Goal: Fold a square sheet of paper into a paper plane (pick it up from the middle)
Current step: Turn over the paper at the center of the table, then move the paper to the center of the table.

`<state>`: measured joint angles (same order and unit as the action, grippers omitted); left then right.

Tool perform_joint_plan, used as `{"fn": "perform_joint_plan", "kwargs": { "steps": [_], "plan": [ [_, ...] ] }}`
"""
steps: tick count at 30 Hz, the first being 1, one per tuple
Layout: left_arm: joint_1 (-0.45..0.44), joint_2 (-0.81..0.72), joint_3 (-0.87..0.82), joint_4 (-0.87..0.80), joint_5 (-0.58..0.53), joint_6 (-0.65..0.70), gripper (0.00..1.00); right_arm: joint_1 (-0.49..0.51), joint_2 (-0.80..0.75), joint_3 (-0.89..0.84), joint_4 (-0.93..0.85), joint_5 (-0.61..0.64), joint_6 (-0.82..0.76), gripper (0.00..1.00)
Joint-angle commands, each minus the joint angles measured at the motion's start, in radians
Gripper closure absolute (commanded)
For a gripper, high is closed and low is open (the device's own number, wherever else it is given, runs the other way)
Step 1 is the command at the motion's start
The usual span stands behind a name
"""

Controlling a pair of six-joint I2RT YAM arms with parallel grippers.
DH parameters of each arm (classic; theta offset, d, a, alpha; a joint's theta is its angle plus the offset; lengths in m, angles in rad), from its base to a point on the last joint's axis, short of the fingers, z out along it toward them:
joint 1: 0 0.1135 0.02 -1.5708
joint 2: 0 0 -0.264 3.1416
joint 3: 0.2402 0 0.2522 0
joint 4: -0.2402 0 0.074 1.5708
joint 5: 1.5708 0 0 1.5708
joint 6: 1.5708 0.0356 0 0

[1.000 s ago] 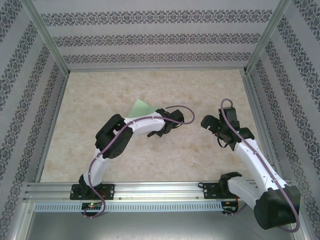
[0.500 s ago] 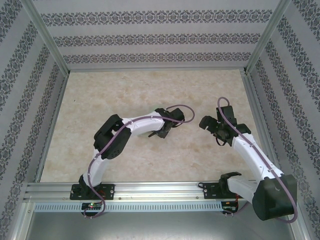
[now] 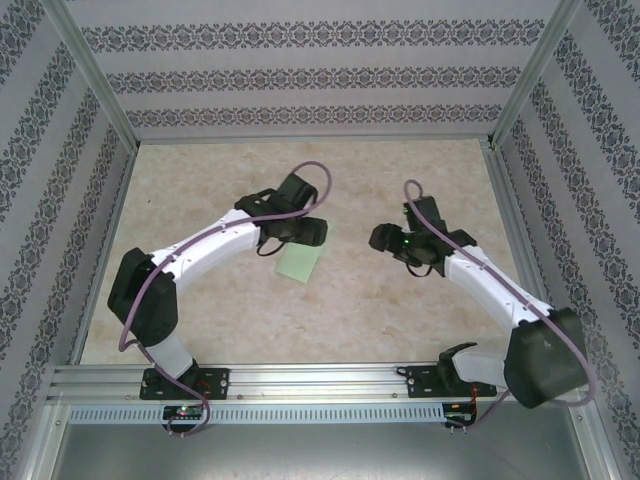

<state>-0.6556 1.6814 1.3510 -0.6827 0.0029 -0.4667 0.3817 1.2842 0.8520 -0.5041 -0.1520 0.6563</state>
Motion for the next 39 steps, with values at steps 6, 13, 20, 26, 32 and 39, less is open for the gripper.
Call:
{"fn": "perform_joint_plan", "kwargs": {
  "steps": [6,13,20,26,32,39],
  "plan": [
    [0.262,-0.127,-0.263,0.174,0.172,-0.144,0.46,0.260,0.316,0.249,0.222,-0.054,0.106,0.67],
    [0.363,-0.187,-0.379,0.174,0.222,-0.140,0.64,0.351,0.642,0.510,0.231,-0.136,0.142,0.77],
    [0.388,-0.192,-0.433,0.192,0.280,-0.124,0.72,0.379,0.827,0.642,0.177,-0.176,0.143,0.78],
    [0.387,-0.167,-0.435,0.216,0.329,-0.122,0.77,0.379,0.879,0.648,0.123,-0.202,0.098,0.78],
    [0.388,-0.148,-0.428,0.221,0.379,-0.114,0.79,0.380,0.866,0.593,0.063,-0.228,0.000,0.79],
    [0.370,-0.142,-0.440,0.243,0.431,-0.118,0.80,0.371,0.759,0.421,0.065,-0.273,-0.082,0.79]
  ]
}}
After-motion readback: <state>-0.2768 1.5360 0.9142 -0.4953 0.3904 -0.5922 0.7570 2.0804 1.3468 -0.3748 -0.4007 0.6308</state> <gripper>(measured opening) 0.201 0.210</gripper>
